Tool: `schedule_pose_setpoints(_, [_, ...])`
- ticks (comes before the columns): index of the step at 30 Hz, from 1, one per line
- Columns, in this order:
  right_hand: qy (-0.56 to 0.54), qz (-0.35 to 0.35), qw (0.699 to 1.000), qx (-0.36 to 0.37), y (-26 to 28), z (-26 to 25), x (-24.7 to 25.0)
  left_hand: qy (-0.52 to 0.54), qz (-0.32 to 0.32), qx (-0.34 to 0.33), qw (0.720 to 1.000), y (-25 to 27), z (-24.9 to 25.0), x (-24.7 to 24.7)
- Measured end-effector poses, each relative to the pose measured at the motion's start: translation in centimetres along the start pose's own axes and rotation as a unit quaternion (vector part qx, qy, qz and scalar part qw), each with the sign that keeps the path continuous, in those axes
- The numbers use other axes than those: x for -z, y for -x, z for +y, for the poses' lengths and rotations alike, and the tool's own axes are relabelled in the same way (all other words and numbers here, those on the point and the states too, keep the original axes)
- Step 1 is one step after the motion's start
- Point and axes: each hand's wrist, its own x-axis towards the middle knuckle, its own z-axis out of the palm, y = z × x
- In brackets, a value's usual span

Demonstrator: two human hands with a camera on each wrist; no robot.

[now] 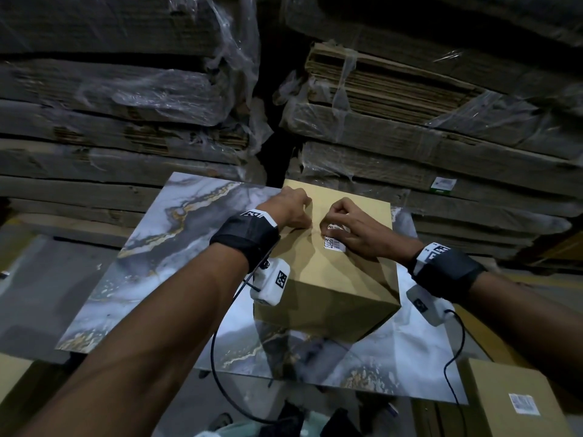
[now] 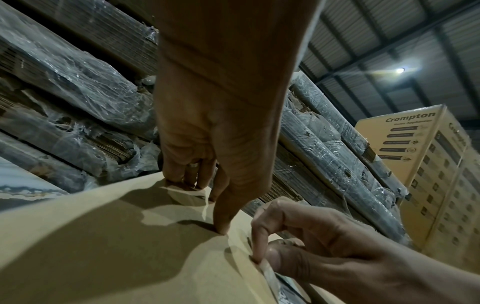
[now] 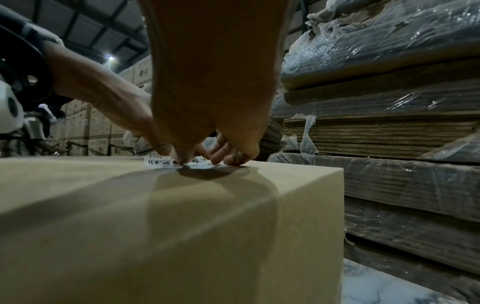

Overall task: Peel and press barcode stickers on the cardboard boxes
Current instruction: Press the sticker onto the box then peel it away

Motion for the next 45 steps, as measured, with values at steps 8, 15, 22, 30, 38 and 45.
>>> schedule_pose_setpoints(8, [-0.072,-0.04,0.995,-0.054,-0.2,-0.2,0.7,0.003,-0.004,0.002,1.0,0.0,0.0,0.0])
schedule_pose_setpoints(15, [-0.133,0.105,0.977,-0.127,-0.6,-2.5,2.4,-0.01,-0.003,-0.007,1.0,0.1,0.1,0.1])
schedule_pose_setpoints(22, [0.046,0.065,0.965,-0.25,-1.1,-5.3,-1.4,-0.014,-0.001,0.0,1.0,0.1,0.3,0.2])
schedule_pose_setpoints(30, [-0.03,-0.002,0.93,-0.366,-2.3,-5.5,-0.2,-0.021,-0.005,0.006,1.0,0.7,0.5,0.3])
schedule_pose_setpoints(38, [-0.02,-0.113,0.942,-0.316,-3.3,-5.4,2.6,-0.031,-0.006,0.001,1.0,0.7,0.5,0.4])
schedule_pose_setpoints(45, [-0.068,-0.175,0.924,-0.332,-4.4,-4.3,3.3,-0.037,-0.011,-0.018,0.999,0.9,0.5,0.6])
